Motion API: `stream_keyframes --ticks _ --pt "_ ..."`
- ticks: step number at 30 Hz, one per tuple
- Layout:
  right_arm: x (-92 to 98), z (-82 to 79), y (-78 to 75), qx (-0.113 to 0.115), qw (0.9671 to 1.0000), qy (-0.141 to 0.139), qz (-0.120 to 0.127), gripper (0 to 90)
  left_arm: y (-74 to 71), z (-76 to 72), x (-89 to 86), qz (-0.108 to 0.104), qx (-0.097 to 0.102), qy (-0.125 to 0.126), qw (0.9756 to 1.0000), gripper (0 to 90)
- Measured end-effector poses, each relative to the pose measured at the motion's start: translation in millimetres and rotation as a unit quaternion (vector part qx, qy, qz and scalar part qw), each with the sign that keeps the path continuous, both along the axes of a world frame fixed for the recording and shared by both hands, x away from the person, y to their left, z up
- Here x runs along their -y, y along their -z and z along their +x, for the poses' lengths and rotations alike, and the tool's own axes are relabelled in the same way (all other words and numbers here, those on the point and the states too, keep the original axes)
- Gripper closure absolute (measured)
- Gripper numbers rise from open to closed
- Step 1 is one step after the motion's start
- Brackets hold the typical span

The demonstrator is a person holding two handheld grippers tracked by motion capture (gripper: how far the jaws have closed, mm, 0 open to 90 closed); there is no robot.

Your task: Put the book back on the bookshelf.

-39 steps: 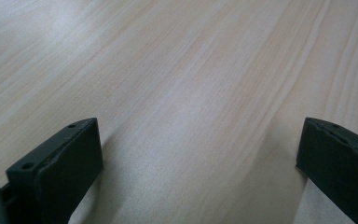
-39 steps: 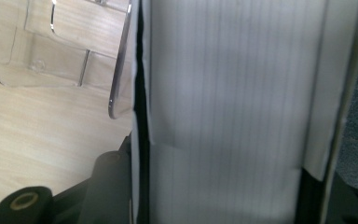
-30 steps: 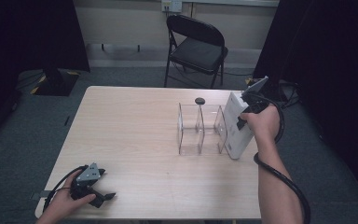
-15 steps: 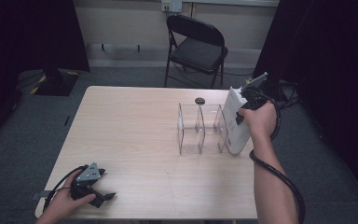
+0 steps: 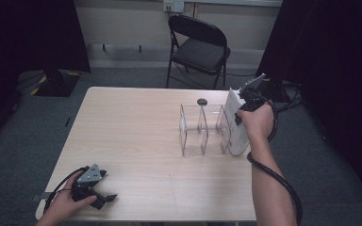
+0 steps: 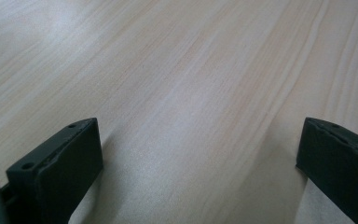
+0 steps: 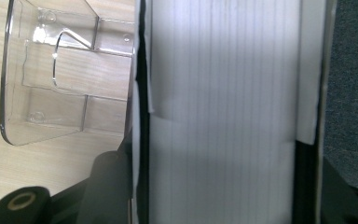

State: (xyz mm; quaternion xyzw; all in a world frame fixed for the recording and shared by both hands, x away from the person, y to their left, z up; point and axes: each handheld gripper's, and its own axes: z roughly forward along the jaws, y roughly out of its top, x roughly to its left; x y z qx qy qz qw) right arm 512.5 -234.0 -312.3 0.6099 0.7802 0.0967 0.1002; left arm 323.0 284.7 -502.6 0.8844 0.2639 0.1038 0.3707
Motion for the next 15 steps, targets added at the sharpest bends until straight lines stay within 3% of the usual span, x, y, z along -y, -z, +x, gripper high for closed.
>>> stream_keyframes --ticks 10,15 --pt "1.3 -5.2 1.0 0.013 0.9999 -0.003 0.001 48.0 -0.4 1.6 0.2 0.004 0.003 0.004 1.0000 0.0" --pt "3.3 -8.1 0.5 0.009 1.0000 -0.001 0.001 45.1 -0.3 1.6 0.5 0.003 0.002 0.003 1.0000 0.0"
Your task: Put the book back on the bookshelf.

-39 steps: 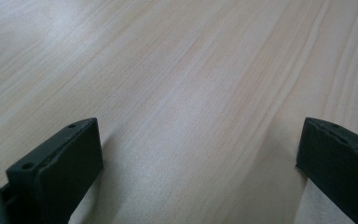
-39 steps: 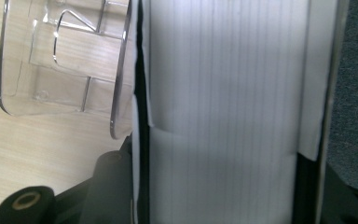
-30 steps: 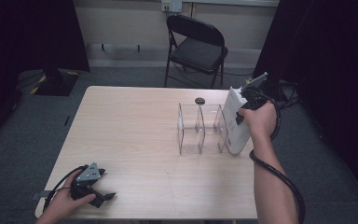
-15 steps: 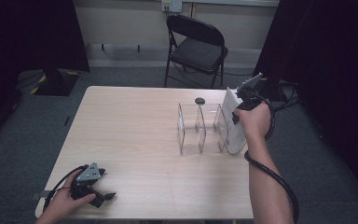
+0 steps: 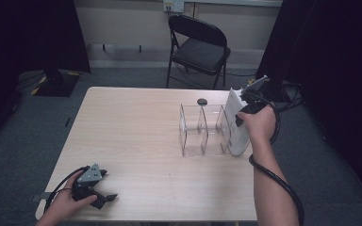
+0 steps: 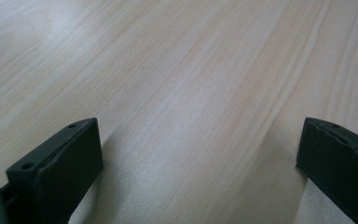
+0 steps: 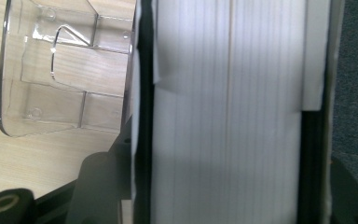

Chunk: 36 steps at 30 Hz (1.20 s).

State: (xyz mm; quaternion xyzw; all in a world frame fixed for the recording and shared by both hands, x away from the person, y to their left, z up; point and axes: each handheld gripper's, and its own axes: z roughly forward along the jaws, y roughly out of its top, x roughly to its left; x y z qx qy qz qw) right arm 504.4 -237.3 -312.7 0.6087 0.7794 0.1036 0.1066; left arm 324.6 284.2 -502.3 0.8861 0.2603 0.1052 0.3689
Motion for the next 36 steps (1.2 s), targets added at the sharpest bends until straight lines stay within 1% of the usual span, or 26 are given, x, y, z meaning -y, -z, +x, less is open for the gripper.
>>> stream_keyframes --ticks 5,14,22,24,27,36 --pt "2.6 -2.9 0.1 -0.004 1.0000 0.002 0.005 41.8 0.2 0.0 0.4 -0.002 -0.001 -0.001 1.0000 0.0" --pt "2.9 -9.0 1.3 0.000 0.9999 0.010 0.013 33.6 0.1 0.0 0.3 -0.001 0.000 -0.001 1.0000 0.0" --pt "6.4 -14.2 5.0 0.000 0.9998 0.009 0.016 30.7 0.2 0.0 0.4 -0.002 0.000 -0.001 1.0000 0.0" --pt "7.5 -15.3 5.2 -0.003 0.9998 0.008 0.016 30.2 0.2 0.1 0.3 -0.002 -0.001 -0.001 1.0000 0.0" --pt "9.0 -17.1 5.3 -0.002 0.9998 0.008 0.019 29.4 0.4 0.0 0.7 -0.005 -0.004 -0.001 1.0000 0.0" --pt "11.7 -21.4 5.8 0.003 0.9998 0.009 0.017 25.6 0.4 0.0 0.7 -0.004 -0.004 -0.001 1.0000 0.0"
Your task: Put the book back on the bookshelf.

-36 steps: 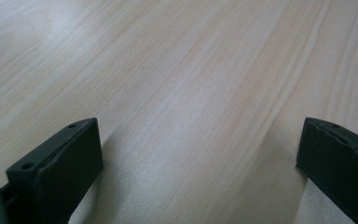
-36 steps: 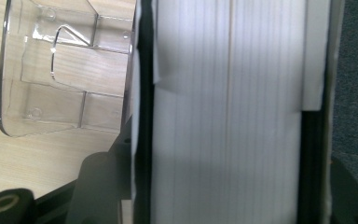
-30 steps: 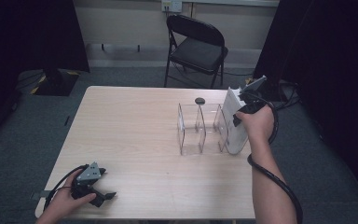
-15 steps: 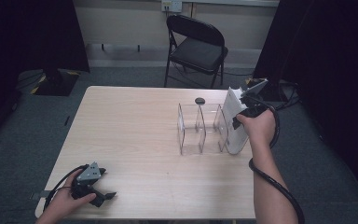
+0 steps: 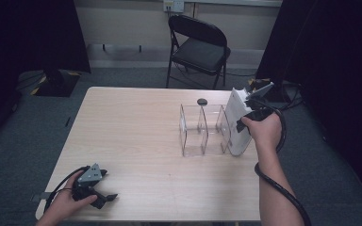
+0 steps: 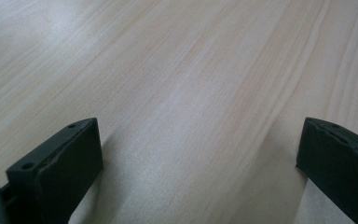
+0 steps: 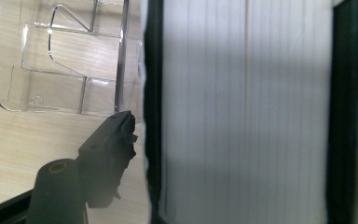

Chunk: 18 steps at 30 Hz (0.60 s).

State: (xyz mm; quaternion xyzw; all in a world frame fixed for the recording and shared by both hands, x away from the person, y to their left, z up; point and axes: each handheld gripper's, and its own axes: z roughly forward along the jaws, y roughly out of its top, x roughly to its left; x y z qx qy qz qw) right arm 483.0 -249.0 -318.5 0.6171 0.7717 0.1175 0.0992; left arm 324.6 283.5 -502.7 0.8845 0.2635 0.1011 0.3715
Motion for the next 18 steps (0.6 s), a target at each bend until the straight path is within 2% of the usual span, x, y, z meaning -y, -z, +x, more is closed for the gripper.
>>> stream_keyframes --ticks 6,18 --pt "4.5 -4.1 1.8 0.007 1.0000 0.000 -0.006 21.1 0.0 0.0 0.0 0.000 0.000 0.000 1.0000 0.0" --pt "11.9 -14.4 0.4 0.020 0.9998 -0.001 0.001 15.7 -0.2 0.2 -0.3 0.003 0.000 0.002 1.0000 0.0"
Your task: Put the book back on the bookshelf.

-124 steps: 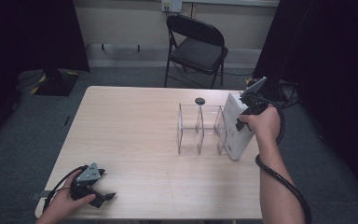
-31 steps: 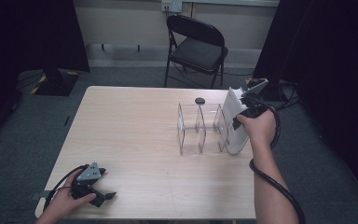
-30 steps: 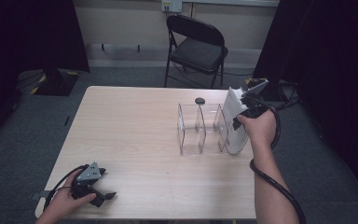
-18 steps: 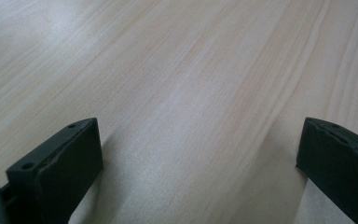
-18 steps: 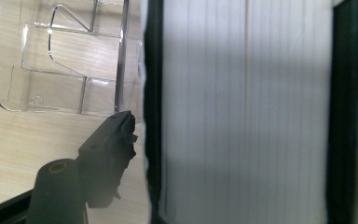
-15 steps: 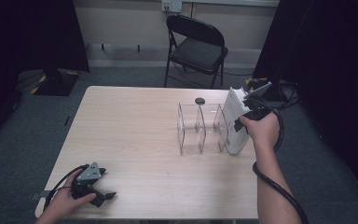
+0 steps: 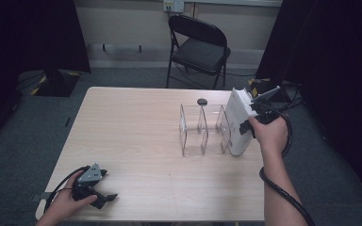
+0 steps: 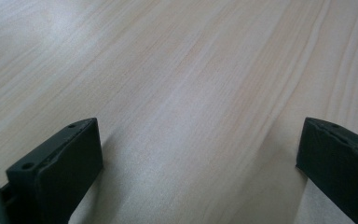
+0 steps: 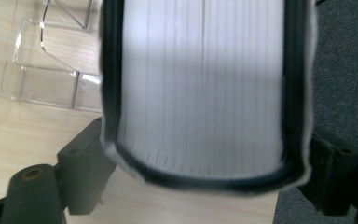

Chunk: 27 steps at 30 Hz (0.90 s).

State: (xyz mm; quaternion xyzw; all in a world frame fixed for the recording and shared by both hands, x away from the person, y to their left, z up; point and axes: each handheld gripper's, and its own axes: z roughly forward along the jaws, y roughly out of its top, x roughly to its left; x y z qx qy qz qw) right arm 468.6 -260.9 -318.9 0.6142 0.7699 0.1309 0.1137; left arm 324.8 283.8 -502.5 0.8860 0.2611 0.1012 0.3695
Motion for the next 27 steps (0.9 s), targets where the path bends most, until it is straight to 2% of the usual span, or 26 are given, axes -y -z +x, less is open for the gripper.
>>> stream_keyframes --ticks 2,6,11,19,27 --pt "0.4 -1.9 1.4 -0.003 1.0000 -0.007 0.003 15.2 0.0 0.0 0.0 0.000 0.000 0.000 1.0000 0.0" --pt "-0.1 -4.9 3.7 -0.011 0.9996 -0.023 -0.008 14.3 0.0 0.0 0.0 0.000 0.000 0.000 1.0000 0.0" --pt "-0.9 -7.3 3.2 -0.013 0.9995 -0.027 -0.007 14.3 0.3 -0.2 0.3 -0.003 0.000 -0.002 1.0000 0.0" --pt "-0.7 -14.3 1.7 -0.006 0.9993 -0.033 -0.019 14.4 0.2 0.2 0.2 -0.002 0.000 0.000 1.0000 0.0" --pt "4.1 -22.2 3.0 -0.002 0.9992 -0.040 -0.009 14.5 0.1 0.3 0.1 -0.001 0.000 0.000 1.0000 0.0"
